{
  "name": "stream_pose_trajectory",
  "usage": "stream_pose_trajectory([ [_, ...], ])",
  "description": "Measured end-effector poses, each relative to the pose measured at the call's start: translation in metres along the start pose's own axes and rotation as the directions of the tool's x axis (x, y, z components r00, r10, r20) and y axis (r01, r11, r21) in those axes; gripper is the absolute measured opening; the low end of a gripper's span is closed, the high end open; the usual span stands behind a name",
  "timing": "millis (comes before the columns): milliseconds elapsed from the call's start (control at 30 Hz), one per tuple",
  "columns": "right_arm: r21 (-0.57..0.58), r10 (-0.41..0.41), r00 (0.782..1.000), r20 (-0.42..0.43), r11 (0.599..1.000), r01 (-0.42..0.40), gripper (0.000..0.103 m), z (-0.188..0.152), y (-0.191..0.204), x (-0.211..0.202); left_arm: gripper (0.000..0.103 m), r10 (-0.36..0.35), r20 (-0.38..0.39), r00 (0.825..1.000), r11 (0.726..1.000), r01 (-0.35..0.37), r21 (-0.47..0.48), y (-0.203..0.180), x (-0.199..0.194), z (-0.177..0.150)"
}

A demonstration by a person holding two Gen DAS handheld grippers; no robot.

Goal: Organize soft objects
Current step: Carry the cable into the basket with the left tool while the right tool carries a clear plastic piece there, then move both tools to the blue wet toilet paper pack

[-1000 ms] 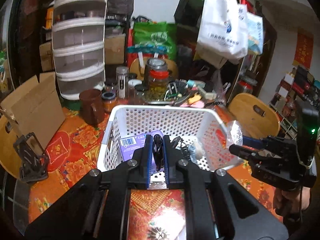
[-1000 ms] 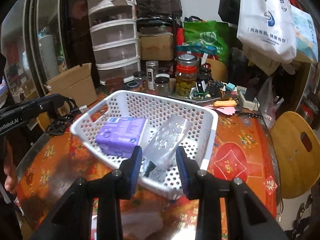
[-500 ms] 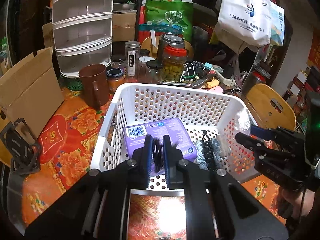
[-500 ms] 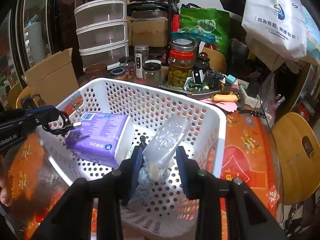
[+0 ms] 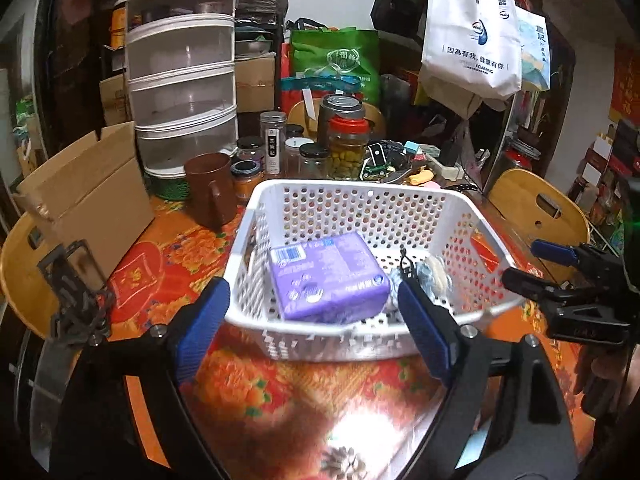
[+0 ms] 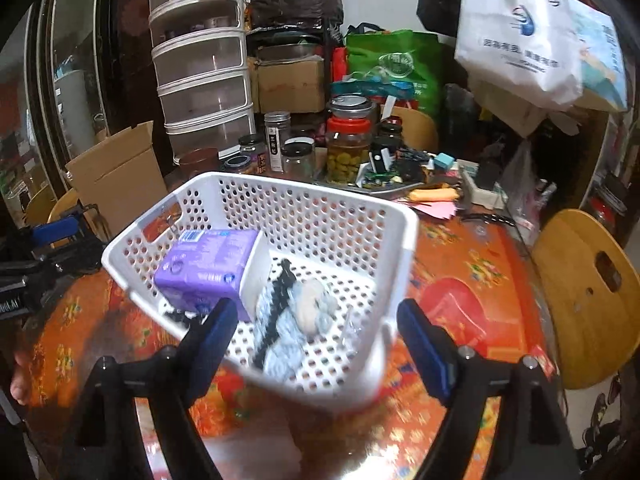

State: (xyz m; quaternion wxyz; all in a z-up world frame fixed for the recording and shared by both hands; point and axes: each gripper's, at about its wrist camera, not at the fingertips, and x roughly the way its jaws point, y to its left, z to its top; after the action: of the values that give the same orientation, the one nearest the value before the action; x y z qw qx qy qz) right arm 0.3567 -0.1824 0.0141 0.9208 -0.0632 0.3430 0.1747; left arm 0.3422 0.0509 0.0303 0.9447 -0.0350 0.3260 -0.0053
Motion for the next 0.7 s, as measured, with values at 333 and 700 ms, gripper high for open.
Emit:
stream_pose_trajectory([
  [333, 0.061, 0.031, 0.999, 0.008, 0.998, -0.032, 0.083, -0.065, -0.013, -0.042, 0.087, 0.001, -0.030, 1.000, 1.000, -0.002, -0.018, 0.006, -0.053, -0.062],
  [700, 0.078, 0.024, 0.999, -0.028, 0.997, -0.021, 0.083, -0.148, -0.009, -0.066, 0.087, -0.039, -0.104, 0.994, 0.996, 0.030, -0.083, -0.002, -0.073, -0.150],
])
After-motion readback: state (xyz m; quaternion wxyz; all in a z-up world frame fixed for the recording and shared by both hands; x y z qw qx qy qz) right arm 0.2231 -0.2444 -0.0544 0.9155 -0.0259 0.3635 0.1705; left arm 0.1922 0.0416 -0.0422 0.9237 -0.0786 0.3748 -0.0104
